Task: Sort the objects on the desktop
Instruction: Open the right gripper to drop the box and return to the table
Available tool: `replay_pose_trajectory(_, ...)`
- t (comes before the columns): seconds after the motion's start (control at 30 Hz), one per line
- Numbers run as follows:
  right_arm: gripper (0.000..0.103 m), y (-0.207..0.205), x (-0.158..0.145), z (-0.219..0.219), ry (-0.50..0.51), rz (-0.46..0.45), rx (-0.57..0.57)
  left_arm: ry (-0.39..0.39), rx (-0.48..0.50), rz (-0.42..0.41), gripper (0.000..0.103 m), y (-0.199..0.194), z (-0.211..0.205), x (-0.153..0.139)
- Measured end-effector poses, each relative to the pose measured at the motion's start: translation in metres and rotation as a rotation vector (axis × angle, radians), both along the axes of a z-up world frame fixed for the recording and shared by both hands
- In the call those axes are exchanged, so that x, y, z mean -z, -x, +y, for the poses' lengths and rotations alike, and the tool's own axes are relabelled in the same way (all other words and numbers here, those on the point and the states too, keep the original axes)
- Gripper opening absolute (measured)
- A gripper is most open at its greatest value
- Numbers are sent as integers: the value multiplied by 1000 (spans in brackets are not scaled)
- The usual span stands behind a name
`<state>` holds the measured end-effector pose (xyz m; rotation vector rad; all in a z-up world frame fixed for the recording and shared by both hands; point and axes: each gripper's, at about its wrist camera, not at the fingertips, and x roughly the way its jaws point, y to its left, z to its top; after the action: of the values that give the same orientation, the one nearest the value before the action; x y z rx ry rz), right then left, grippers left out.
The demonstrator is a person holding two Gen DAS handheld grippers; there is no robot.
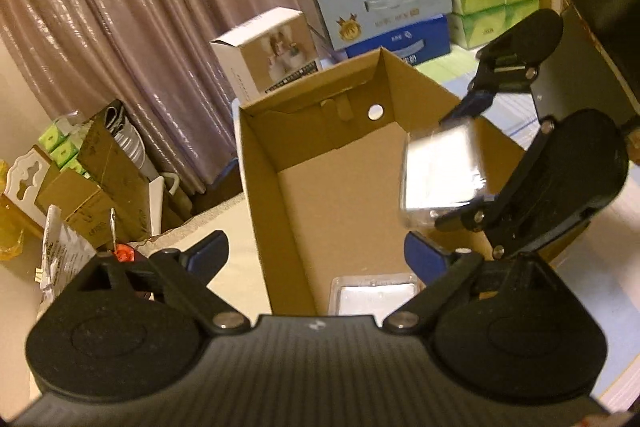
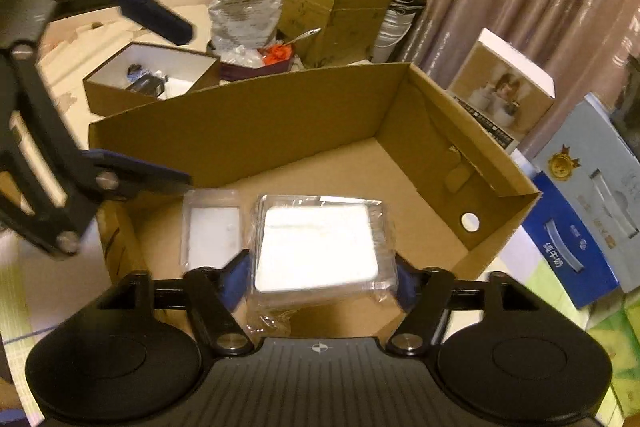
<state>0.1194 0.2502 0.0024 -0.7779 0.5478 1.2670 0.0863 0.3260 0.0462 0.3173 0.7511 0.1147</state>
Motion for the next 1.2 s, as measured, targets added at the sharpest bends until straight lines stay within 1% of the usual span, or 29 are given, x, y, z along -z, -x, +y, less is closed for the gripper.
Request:
replay_pose_trajectory(0.03, 82, -2, -5, -4, -22, 6, 5, 3, -7, -5, 93, 2, -1, -2)
replay_pose_trajectory(0.13, 83, -2, -22, -21, -72, -22, 23, 28, -36, -32, 93, 11, -4, -9)
replay_pose_trajectory(0.2, 84, -2, -37, -44, -126, -38, 41, 55, -51, -53, 93, 17, -10, -15)
replay_pose_trajectory(0.23, 86, -1, -44, -57, -159, -51, 55, 62, -54, -62, 93, 20, -14, -18)
replay_pose_trajectory(0.27, 89, 2, -51, -72, -196, -66, 72, 70, -55, -74, 94, 25, -22, -22)
replay_pose_trajectory(0.3, 97, 6, -60, -94, -248, -83, 99, 77, -54, -85, 95, 27, -29, -25)
replay_pose_trajectory(0.33, 101, 9, -65, -113, -291, -95, 129, 91, -50, -102, 97, 31, -38, -29)
replay_pose_trajectory(0.43, 101, 21, -69, -178, -389, -114, 236, 134, -21, -134, 100, 40, -69, -39)
replay_pose_trajectory(0.47, 101, 25, -68, -197, -385, -115, 262, 143, -10, -141, 100, 42, -82, -41)
replay_pose_trajectory(0.53, 101, 29, -63, -235, -338, -114, 347, 160, 25, -146, 100, 43, -106, -43)
replay_pose_trajectory(0.7, 101, 29, -53, -331, -304, -56, 566, 226, 119, -132, 101, 38, -178, -40)
replay_pose_trajectory(0.83, 101, 21, -49, -395, -253, -41, 662, 260, 188, -100, 102, 27, -235, -29)
replay_pose_trajectory(0.93, 101, 5, -46, -432, -212, -27, 709, 273, 243, -68, 102, 17, -276, -12)
replay_pose_trajectory(1.03, 101, -7, -39, -466, -185, -10, 727, 277, 298, -22, 102, 2, -312, 11)
replay_pose_trajectory(1.13, 101, -20, -30, -486, -166, 12, 738, 285, 343, 18, 102, -10, -340, 30)
replay_pose_trajectory(1.2, 101, -30, -24, -490, -153, 27, 739, 285, 373, 43, 102, -18, -358, 41)
